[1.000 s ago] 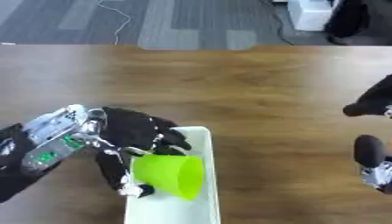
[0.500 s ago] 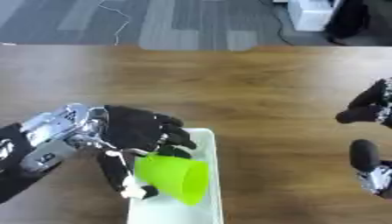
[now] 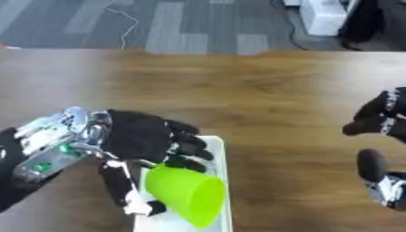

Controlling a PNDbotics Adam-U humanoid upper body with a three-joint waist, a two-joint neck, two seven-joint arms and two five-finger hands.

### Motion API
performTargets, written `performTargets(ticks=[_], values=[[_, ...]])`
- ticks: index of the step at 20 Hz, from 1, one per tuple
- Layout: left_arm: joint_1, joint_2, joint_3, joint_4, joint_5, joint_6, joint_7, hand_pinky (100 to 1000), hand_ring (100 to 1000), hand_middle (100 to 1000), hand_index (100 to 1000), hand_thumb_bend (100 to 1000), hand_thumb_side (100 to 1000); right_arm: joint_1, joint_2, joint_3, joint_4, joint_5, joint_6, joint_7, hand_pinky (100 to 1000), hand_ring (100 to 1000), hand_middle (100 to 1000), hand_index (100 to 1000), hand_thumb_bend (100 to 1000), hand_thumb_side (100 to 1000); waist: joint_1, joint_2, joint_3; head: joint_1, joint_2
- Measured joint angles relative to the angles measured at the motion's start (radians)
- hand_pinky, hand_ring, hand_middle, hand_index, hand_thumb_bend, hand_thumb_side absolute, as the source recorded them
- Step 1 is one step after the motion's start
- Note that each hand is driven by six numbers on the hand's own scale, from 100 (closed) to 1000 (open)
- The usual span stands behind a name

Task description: Pick up objects on the table and place them in the box.

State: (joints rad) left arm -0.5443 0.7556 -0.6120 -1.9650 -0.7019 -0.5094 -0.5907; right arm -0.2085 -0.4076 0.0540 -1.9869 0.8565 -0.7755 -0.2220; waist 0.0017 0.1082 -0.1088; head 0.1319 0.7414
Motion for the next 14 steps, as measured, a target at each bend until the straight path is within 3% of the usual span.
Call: performTargets(ticks=[1, 10, 12, 14], values=[[0.006, 0.005, 0.003, -0.007, 0.033, 0.009, -0.009, 1000, 1000, 1000, 1000, 292, 1000, -0.001, 0.000, 0.000, 0.000, -0.004, 0.000, 0.006, 140, 335, 414, 496, 154, 1000, 0.001, 0.000, 0.000, 0.000, -0.001], [0.053, 0.021, 0.033, -0.018, 0.318, 0.108, -0.108, 1000, 1000, 1000, 1000, 315, 1000, -0.012, 0.000, -0.007, 0.000, -0.030, 0.001, 0.073, 142, 353, 423, 501, 142, 1000, 0.002, 0.000, -0.007, -0.003, -0.020], [0.048, 0.021, 0.042, -0.018, 0.343, 0.114, -0.114, 1000, 1000, 1000, 1000, 354, 1000, -0.013, 0.000, -0.007, 0.000, -0.037, 0.000, 0.083, 141, 354, 423, 501, 141, 1000, 0.002, 0.000, -0.007, -0.005, -0.022], [0.040, 0.021, 0.048, -0.018, 0.346, 0.109, -0.109, 1000, 1000, 1000, 1000, 506, 1000, -0.013, 0.000, -0.009, 0.000, -0.041, -0.002, 0.092, 140, 354, 423, 501, 141, 1000, 0.002, 0.000, -0.007, -0.005, -0.025]])
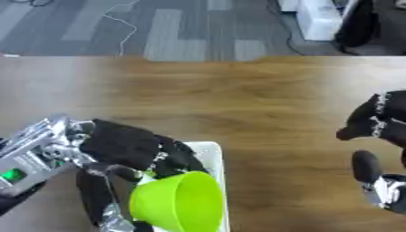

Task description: Pick up objects on the table and place them in the box.

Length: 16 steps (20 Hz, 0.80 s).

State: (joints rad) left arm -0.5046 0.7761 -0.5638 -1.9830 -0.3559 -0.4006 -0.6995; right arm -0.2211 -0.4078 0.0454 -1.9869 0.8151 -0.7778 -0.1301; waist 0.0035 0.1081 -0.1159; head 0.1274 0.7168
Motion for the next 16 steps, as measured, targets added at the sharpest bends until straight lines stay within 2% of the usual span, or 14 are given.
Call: performTargets(ticks=[6, 7, 8, 9, 10, 11, 12, 13, 14, 15, 16], values=[[-0.028, 0.000, 0.003, 0.000, -0.109, -0.064, 0.064, 1000, 1000, 1000, 1000, 892, 1000, 0.000, 0.000, -0.004, 0.000, -0.010, -0.002, 0.015, 139, 355, 428, 502, 141, 1000, 0.000, 0.000, 0.000, 0.000, 0.000], [-0.033, -0.001, 0.003, 0.000, -0.136, -0.076, 0.076, 1000, 1000, 1000, 1000, 899, 1000, 0.000, 0.000, -0.004, 0.000, -0.011, -0.002, 0.018, 139, 355, 428, 501, 141, 1000, 0.000, 0.000, -0.001, 0.000, 0.001], [-0.037, -0.001, 0.003, 0.000, -0.164, -0.086, 0.086, 1000, 1000, 1000, 1000, 806, 1000, 0.000, 0.000, -0.004, 0.000, -0.014, -0.002, 0.020, 140, 355, 428, 501, 141, 1000, 0.000, 0.000, -0.001, 0.000, 0.001], [-0.039, -0.001, 0.003, 0.000, -0.191, -0.094, 0.094, 1000, 1000, 1000, 1000, 802, 1000, 0.000, 0.000, -0.004, 0.000, -0.015, -0.001, 0.020, 140, 355, 428, 501, 137, 1000, 0.000, 0.000, -0.003, 0.000, 0.001], [-0.042, -0.001, 0.002, 0.000, -0.215, -0.101, 0.101, 1000, 1000, 1000, 1000, 496, 764, 0.000, 0.000, -0.004, 0.000, -0.016, -0.001, 0.021, 139, 355, 428, 501, 141, 1000, 0.000, 0.000, -0.003, 0.000, 0.002], [-0.045, -0.001, 0.002, 0.000, -0.239, -0.104, 0.104, 1000, 1000, 1000, 1000, 441, 674, 0.000, 0.000, -0.004, 0.000, -0.016, -0.001, 0.021, 139, 355, 428, 501, 142, 1000, 0.000, 0.000, -0.003, 0.000, 0.002], [-0.045, -0.001, 0.002, 0.000, -0.261, -0.106, 0.106, 1000, 1000, 1000, 1000, 374, 536, -0.001, 0.000, -0.004, 0.000, -0.016, -0.002, 0.022, 139, 354, 428, 501, 142, 1000, 0.001, 0.000, -0.005, 0.000, 0.004], [-0.045, -0.002, 0.001, 0.000, -0.279, -0.106, 0.106, 1000, 1000, 1000, 1000, 374, 536, -0.002, 0.000, -0.004, 0.000, -0.017, -0.002, 0.023, 139, 354, 428, 501, 142, 1000, 0.001, 0.000, -0.005, 0.000, 0.005], [-0.045, -0.002, 0.001, 0.000, -0.297, -0.106, 0.106, 1000, 1000, 1000, 1000, 289, 460, -0.004, 0.000, -0.004, 0.000, -0.018, -0.002, 0.024, 139, 355, 428, 501, 141, 1000, 0.001, 0.000, -0.005, 0.000, 0.005], [-0.046, -0.002, 0.000, 0.000, -0.310, -0.107, 0.107, 1000, 1000, 1000, 1000, 333, 459, -0.006, 0.000, -0.004, 0.000, -0.020, -0.002, 0.025, 139, 354, 428, 501, 141, 1000, 0.001, 0.000, -0.005, 0.000, 0.006], [-0.046, -0.002, -0.001, 0.000, -0.319, -0.110, 0.110, 1000, 1000, 1000, 1000, 226, 457, -0.008, 0.000, -0.004, 0.000, -0.021, -0.001, 0.027, 139, 354, 428, 501, 142, 1000, 0.001, 0.000, -0.005, 0.000, 0.007]])
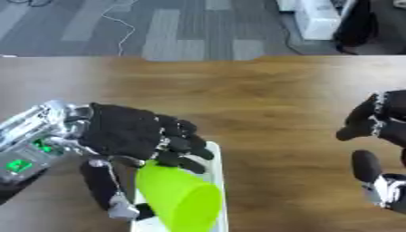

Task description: Pick up objects on the table and place them in the box.

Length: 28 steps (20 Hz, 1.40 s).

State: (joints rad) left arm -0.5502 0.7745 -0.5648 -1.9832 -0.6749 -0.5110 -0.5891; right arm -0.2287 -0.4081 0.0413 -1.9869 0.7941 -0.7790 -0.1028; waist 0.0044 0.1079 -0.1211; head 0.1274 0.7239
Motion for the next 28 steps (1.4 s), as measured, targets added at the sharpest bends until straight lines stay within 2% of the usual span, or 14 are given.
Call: performTargets(ticks=[7, 8, 9, 10, 11, 12, 13, 14, 17, 20, 22, 25, 28], values=[[0.000, 0.000, -0.010, 0.000, -0.060, -0.044, 0.044, 1000, 1000, 1000, 1000, 199, 430, -0.001, 0.000, 0.000, 0.000, -0.003, 0.001, 0.002, 139, 355, 428, 501, 141, 1000, 0.000, 0.000, 0.000, 0.000, 0.001], [0.000, 0.000, -0.011, 0.000, -0.067, -0.052, 0.052, 1000, 1000, 1000, 1000, 200, 447, -0.001, 0.000, 0.000, 0.000, -0.003, 0.001, 0.003, 139, 355, 428, 501, 141, 1000, 0.000, 0.000, 0.000, 0.000, 0.001], [0.000, 0.000, -0.011, 0.000, -0.074, -0.059, 0.059, 1000, 1000, 1000, 1000, 213, 497, -0.001, 0.000, 0.000, 0.000, -0.004, 0.001, 0.003, 139, 355, 428, 501, 141, 1000, 0.000, 0.000, 0.000, 0.000, 0.001], [0.000, 0.000, -0.011, 0.000, -0.086, -0.065, 0.065, 1000, 1000, 1000, 1000, 232, 583, -0.001, 0.000, 0.000, 0.000, -0.004, 0.002, 0.004, 139, 355, 428, 501, 141, 1000, 0.000, 0.000, 0.000, 0.000, 0.001], [0.000, 0.000, -0.010, 0.000, -0.100, -0.070, 0.070, 1000, 1000, 1000, 1000, 235, 714, -0.001, 0.000, 0.000, 0.000, -0.004, 0.002, 0.004, 139, 355, 428, 501, 141, 1000, 0.000, 0.000, 0.000, 0.000, 0.001], [0.000, 0.000, -0.009, 0.000, -0.112, -0.073, 0.075, 1000, 1000, 1000, 1000, 211, 964, -0.001, 0.000, 0.000, 0.000, -0.004, 0.003, 0.005, 139, 354, 428, 501, 136, 1000, 0.000, 0.000, 0.000, 0.000, 0.001], [0.004, 0.000, -0.001, 0.000, -0.119, -0.071, 0.086, 1000, 1000, 1000, 1000, 201, 1000, -0.001, 0.000, -0.001, 0.000, -0.004, 0.005, 0.006, 140, 353, 428, 501, 133, 1000, 0.000, 0.000, 0.000, 0.000, 0.001], [0.017, 0.000, 0.016, 0.000, -0.119, -0.062, 0.106, 1000, 1000, 1000, 1000, 353, 1000, -0.001, 0.000, -0.003, 0.000, -0.004, 0.005, 0.006, 140, 352, 428, 501, 142, 1000, 0.000, 0.000, 0.001, 0.000, 0.001], [0.088, 0.010, 0.101, 0.000, -0.106, 0.020, 0.208, 1000, 967, 1000, 1000, 373, 1000, -0.001, 0.000, -0.010, 0.000, -0.002, 0.011, 0.004, 137, 354, 428, 501, 141, 1000, 0.001, 0.000, 0.014, -0.006, 0.002], [0.162, 0.025, 0.207, 0.000, -0.038, 0.127, 0.357, 908, 895, 1000, 1000, 382, 1000, 0.007, -0.001, -0.015, 0.000, 0.003, 0.020, 0.001, 135, 353, 427, 501, 141, 1000, -0.001, 0.000, 0.029, -0.015, 0.003], [0.201, 0.027, 0.276, 0.000, 0.014, 0.177, 0.469, 853, 855, 982, 1000, 398, 1000, 0.019, -0.001, -0.019, 0.000, 0.010, 0.028, -0.005, 133, 352, 426, 500, 141, 1000, -0.005, 0.000, 0.042, -0.022, 0.003], [0.242, 0.011, 0.371, 0.000, 0.080, 0.220, 0.639, 797, 814, 955, 998, 426, 1000, 0.040, 0.000, -0.022, 0.000, 0.027, 0.044, -0.020, 130, 351, 425, 499, 144, 1000, -0.017, -0.006, 0.070, -0.031, -0.003], [0.267, -0.028, 0.446, 0.000, 0.124, 0.228, 0.788, 768, 800, 946, 983, 445, 1000, 0.070, 0.001, -0.025, 0.000, 0.049, 0.064, -0.042, 129, 349, 423, 497, 149, 1000, -0.030, -0.010, 0.100, -0.041, -0.018]])
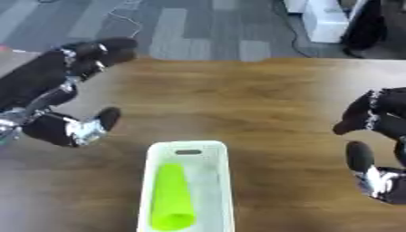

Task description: Pick up objects on the table and place them in the box.

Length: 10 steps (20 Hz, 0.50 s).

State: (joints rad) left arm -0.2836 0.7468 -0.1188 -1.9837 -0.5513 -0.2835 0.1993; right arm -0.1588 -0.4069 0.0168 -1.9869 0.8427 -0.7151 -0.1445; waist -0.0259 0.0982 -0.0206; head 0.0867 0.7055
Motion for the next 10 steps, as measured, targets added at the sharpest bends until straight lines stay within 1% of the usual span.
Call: performTargets(ticks=[1, 5, 6, 8, 10], values=[[0.005, -0.014, 0.018, 0.000, 0.010, -0.002, 0.041, 750, 789, 938, 969, 460, 1000, 0.009, 0.001, 0.000, 0.000, 0.008, 0.006, -0.010, 127, 343, 420, 494, 159, 1000, -0.006, -0.002, 0.009, -0.001, -0.006], [0.006, -0.078, 0.068, 0.000, 0.038, -0.022, 0.176, 740, 781, 933, 955, 478, 1000, 0.059, 0.018, 0.001, 0.000, 0.046, 0.025, -0.068, 121, 328, 410, 484, 179, 1000, -0.032, -0.009, 0.054, -0.036, -0.033], [0.002, -0.091, 0.073, 0.000, 0.044, -0.028, 0.198, 727, 770, 923, 943, 483, 1000, 0.073, 0.023, 0.001, 0.000, 0.057, 0.029, -0.086, 123, 309, 401, 476, 195, 1000, -0.038, -0.009, 0.066, -0.046, -0.037], [-0.011, -0.110, 0.079, 0.000, 0.059, -0.039, 0.231, 720, 767, 920, 934, 480, 1000, 0.095, 0.036, 0.001, 0.000, 0.080, 0.031, -0.137, 136, 301, 396, 471, 214, 1000, -0.050, -0.010, 0.087, -0.063, -0.042], [-0.022, -0.120, 0.080, 0.000, 0.072, -0.045, 0.248, 719, 764, 919, 929, 480, 1000, 0.115, 0.047, 0.001, 0.000, 0.104, 0.028, -0.210, 146, 304, 392, 465, 226, 1000, -0.059, -0.012, 0.103, -0.070, -0.041]])
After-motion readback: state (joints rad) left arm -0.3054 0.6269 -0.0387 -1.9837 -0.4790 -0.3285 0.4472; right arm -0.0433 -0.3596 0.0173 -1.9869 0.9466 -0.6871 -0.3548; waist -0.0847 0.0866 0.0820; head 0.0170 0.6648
